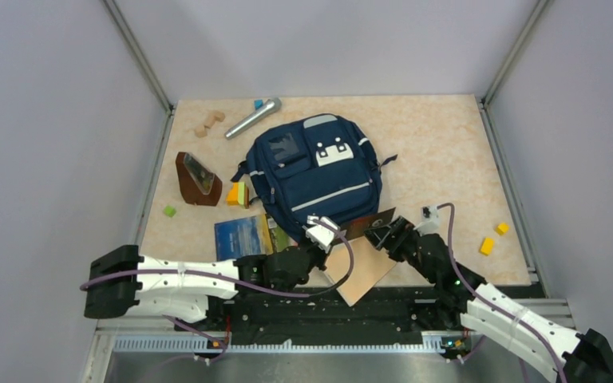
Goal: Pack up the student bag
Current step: Pick up the book from the center of the board.
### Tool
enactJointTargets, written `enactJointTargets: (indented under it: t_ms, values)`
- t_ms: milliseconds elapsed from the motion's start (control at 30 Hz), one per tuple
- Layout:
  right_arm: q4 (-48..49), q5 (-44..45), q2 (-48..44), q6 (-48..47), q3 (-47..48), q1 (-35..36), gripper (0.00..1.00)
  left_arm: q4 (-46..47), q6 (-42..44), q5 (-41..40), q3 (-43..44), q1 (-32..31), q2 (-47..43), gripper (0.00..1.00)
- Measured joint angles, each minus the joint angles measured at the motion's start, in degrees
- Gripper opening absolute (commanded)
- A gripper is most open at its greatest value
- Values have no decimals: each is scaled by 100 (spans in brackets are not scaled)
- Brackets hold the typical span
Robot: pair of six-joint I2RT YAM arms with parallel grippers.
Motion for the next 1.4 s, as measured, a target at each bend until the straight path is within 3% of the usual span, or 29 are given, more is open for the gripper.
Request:
enactJointTargets:
  t_ms: [300,567,800,1167,1400]
  values:
    - [-310,-85,-669,7,44,0,84,-302,-118,7,0,31,-243,0]
    - [-1091,319,-772,-848,879,0,85,-791,-98,-59,0,125,-1362,0]
    - [-1047,623,-767,-1322,1209,0,85,-1075,90,380,168,734,-2083,0]
    - [-612,557,-334,-1325,1185,0,84,-1123,356,1305,1412,1722,-1493,0]
    - [-317,518,-334,-1182,826,0,84,-798,356,1613,1534,2977,-721,0]
